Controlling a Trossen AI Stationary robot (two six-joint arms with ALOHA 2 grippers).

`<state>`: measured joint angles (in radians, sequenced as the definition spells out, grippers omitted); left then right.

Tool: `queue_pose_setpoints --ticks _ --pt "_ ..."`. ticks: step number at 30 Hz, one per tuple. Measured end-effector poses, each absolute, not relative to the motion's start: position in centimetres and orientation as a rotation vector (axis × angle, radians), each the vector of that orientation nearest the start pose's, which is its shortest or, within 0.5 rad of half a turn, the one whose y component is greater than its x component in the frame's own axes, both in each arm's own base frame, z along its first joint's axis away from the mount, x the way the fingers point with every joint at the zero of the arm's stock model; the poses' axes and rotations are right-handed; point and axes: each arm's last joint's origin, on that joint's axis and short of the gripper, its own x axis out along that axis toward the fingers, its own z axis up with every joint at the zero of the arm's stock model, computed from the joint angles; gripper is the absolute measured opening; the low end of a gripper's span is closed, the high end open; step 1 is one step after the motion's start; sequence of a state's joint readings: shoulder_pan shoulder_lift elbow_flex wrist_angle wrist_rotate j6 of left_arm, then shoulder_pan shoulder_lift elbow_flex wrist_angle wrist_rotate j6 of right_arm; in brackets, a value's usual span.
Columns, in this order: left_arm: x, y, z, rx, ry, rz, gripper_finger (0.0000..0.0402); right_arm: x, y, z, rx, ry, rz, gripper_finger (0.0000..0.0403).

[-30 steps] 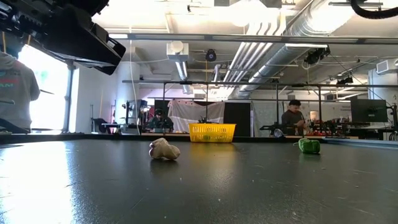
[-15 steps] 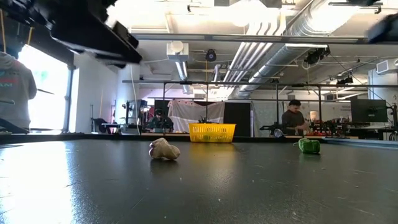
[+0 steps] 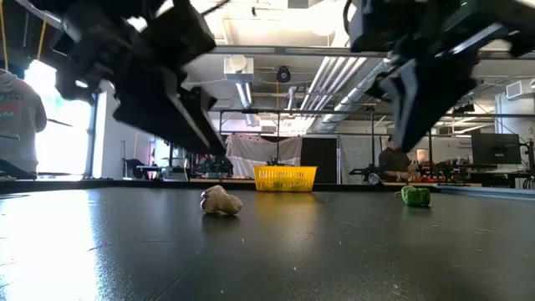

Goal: Sort produce into baskets
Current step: Put the left brown mushroom into the yellow bin

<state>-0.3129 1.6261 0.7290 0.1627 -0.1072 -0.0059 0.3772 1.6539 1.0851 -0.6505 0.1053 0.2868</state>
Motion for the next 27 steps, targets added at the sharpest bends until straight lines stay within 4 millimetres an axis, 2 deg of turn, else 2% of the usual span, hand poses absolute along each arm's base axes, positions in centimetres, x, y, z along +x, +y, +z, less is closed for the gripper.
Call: queue_pose_setpoints --ticks 10,18,22,27 --pt "30.7 -9.0 12.6 0.149 0.799 -0.294 0.0179 30.0 9.0 17.9 -0.035 1.141 0.046 0.0095" --pt "31.3 -8.7 11.1 0.155 0.851 -0.316 0.0178 30.1 8.1 17.4 -0.064 1.129 0.035 0.0106" --pt "31.4 -8.3 11.1 0.144 0.849 -0.337 0.0155 30.2 7.7 17.4 -0.084 1.123 0.038 0.0106" --pt "31.6 -7.7 11.2 0.166 0.843 -0.34 0.0088 30.3 7.2 17.4 -0.087 1.124 0.03 0.0106"
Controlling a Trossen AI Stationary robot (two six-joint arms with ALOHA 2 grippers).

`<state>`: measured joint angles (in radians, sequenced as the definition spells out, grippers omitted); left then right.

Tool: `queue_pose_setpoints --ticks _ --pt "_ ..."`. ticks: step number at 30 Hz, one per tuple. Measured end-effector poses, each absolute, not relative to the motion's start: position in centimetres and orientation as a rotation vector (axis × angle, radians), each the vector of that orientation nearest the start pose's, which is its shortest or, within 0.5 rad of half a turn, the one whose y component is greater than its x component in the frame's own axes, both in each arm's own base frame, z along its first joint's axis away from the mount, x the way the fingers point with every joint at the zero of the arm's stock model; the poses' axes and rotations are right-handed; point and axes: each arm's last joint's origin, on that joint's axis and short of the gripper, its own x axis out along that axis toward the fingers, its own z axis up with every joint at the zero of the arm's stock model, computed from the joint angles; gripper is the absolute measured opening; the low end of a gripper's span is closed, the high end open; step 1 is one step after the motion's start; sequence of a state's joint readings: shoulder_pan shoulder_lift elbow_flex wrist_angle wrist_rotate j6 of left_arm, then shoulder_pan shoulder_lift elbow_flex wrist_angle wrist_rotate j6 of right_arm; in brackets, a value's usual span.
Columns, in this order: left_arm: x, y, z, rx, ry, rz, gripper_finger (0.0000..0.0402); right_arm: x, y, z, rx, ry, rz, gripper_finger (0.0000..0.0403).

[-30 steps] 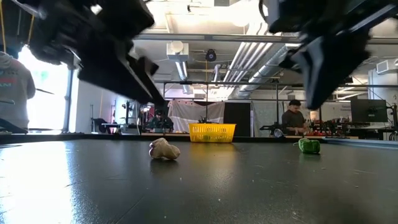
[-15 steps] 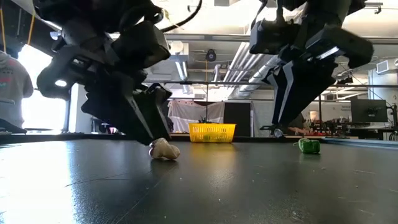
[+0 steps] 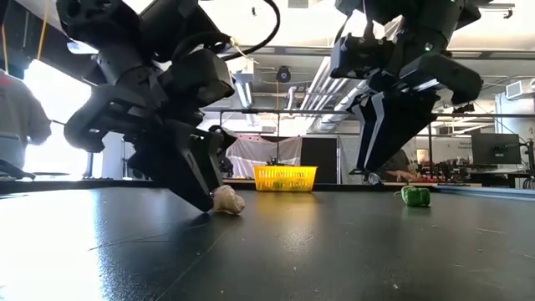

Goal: Sort produce into baskets
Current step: Put the left brown mushroom into the yellow bin

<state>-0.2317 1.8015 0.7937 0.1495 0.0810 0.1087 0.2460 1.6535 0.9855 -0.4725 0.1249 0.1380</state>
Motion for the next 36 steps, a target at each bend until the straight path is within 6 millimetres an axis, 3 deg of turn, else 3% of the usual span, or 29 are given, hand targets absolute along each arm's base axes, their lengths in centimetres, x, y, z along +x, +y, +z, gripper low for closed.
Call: queue_pose_setpoints --ticks 5,12,18,23,32,36 --pt "31.7 -6.8 11.2 0.16 0.847 -0.353 0.0015 30.3 7.0 17.4 -0.094 1.125 0.031 0.0106" --pt "31.2 -4.3 13.8 0.204 0.837 -0.243 0.0007 30.2 6.9 17.4 -0.119 1.14 0.042 0.0106" --pt "30.1 1.2 17.9 0.04 0.773 0.043 0.0004 30.4 5.7 17.3 -0.101 1.147 0.009 0.0105" --pt "29.6 5.6 19.8 -0.01 0.738 0.193 0.0004 30.7 4.5 17.4 -0.121 1.142 -0.052 0.0105" --pt "31.8 13.9 23.4 0.003 0.762 0.368 0.0003 31.0 2.0 17.4 -0.121 1.133 -0.137 0.0105" --pt "33.2 17.6 23.6 -0.014 0.822 0.41 0.0004 31.1 1.2 17.5 -0.154 1.133 -0.125 0.0105"
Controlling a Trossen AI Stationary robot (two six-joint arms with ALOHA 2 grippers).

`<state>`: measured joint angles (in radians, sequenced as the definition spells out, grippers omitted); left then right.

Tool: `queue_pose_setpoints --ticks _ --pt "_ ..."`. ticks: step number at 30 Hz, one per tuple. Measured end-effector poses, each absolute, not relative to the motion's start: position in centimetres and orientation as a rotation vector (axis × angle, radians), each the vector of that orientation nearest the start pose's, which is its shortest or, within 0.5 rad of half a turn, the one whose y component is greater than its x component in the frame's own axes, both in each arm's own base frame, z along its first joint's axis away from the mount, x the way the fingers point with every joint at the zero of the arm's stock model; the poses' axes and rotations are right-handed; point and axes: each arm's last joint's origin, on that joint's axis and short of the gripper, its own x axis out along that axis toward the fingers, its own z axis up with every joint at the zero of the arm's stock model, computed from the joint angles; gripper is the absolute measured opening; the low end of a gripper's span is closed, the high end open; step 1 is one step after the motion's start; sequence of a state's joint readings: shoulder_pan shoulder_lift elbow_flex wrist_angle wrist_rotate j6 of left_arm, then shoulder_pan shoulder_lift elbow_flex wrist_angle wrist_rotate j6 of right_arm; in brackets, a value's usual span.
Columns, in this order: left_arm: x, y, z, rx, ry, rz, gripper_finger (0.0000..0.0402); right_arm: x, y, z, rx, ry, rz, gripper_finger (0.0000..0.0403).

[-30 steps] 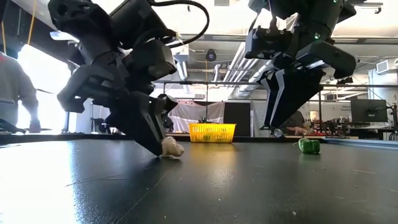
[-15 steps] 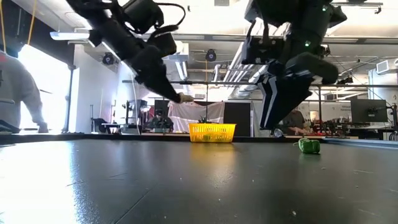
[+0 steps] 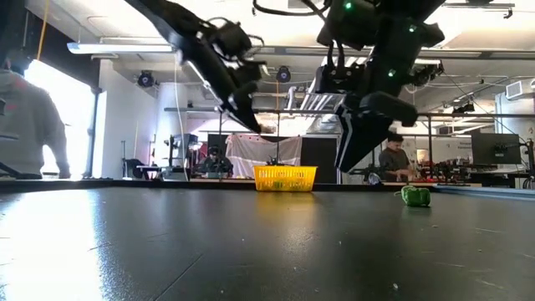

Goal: Sort produce into baskets
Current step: Put the left brown mushroom into the yellow bin

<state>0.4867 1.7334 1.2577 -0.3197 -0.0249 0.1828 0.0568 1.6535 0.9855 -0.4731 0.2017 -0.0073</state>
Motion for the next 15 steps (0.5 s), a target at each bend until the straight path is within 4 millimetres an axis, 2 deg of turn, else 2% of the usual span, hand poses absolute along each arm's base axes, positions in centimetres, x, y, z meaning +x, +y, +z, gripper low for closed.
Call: queue_pose_setpoints --ticks 4,8,15 --pt "34.6 20.8 22.7 -0.03 0.838 0.446 0.0005 31.2 0.4 17.5 -0.134 1.133 -0.15 0.0105" --pt "35.5 23.3 20.9 -0.069 0.874 0.436 0.0006 31.2 0.2 17.5 -0.128 1.133 -0.156 0.0105" --pt "36.2 25.5 18.4 -0.1 0.926 0.428 0.0007 31.2 0.2 17.5 -0.127 1.125 -0.156 0.0105"
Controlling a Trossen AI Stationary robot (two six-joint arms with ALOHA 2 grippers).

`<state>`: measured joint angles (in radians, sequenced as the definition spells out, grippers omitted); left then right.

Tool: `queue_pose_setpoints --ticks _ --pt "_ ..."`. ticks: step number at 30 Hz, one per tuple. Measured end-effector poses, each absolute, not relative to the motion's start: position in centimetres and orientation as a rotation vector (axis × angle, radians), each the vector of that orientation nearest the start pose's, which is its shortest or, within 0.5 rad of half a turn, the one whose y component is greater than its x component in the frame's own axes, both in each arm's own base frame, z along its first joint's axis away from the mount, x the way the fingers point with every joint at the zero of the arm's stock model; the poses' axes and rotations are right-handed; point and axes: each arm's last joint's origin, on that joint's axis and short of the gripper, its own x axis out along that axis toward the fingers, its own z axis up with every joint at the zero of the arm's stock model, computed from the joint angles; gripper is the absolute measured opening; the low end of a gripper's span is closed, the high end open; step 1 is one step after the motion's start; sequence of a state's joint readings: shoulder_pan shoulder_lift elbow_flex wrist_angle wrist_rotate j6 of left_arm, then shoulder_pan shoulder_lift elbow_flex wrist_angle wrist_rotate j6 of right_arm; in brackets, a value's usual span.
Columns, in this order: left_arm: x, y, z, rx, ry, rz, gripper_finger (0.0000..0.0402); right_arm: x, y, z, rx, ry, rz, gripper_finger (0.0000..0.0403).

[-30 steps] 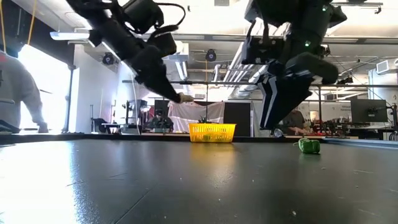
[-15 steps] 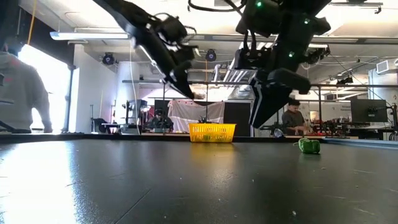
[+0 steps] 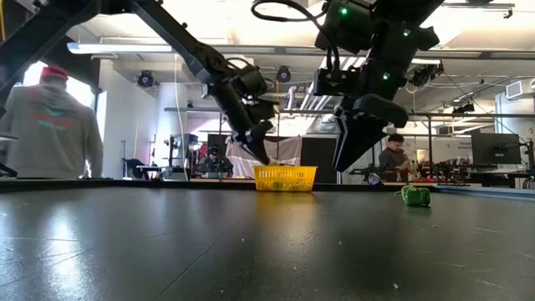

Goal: Sort produce into baskets
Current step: Put the left brown mushroom into the yellow bin, then put the green pepper into the green bin

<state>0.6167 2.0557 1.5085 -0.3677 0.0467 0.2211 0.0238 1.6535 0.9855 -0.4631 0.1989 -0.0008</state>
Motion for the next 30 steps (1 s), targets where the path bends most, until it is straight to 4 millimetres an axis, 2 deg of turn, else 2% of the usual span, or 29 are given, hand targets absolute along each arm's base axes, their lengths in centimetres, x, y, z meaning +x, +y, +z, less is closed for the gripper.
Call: queue_pose_setpoints --ticks 6,15,18,21,24,27,30 --pt "36.1 25.7 18.1 -0.1 0.938 0.427 0.0019 31.3 0.2 17.5 -0.126 1.119 -0.156 0.0105" --pt "36.1 25.5 18.1 -0.084 0.947 0.414 0.0098 31.3 0.2 17.5 -0.123 1.119 -0.158 0.0105" --pt "36.3 25.1 18.1 -0.043 0.949 0.396 0.0111 31.4 0.2 17.6 -0.089 1.103 -0.18 0.0105" --pt "36.5 24.2 18.4 0.005 0.91 0.38 0.0099 31.4 0.7 17.6 -0.126 1.092 -0.214 0.0095" --pt "36.1 22.9 18.9 0.041 0.842 0.376 0.0072 31.1 1.5 17.6 -0.163 1.065 -0.225 0.0062" --pt "34.9 21.3 19.3 0.057 0.772 0.38 0.0046 30.3 2.0 17.5 -0.141 0.941 -0.199 0.0014" --pt "33.5 19.2 20.3 0.074 0.678 0.383 0.0027 28.5 2.2 17.2 -0.083 0.817 -0.211 0.0013"
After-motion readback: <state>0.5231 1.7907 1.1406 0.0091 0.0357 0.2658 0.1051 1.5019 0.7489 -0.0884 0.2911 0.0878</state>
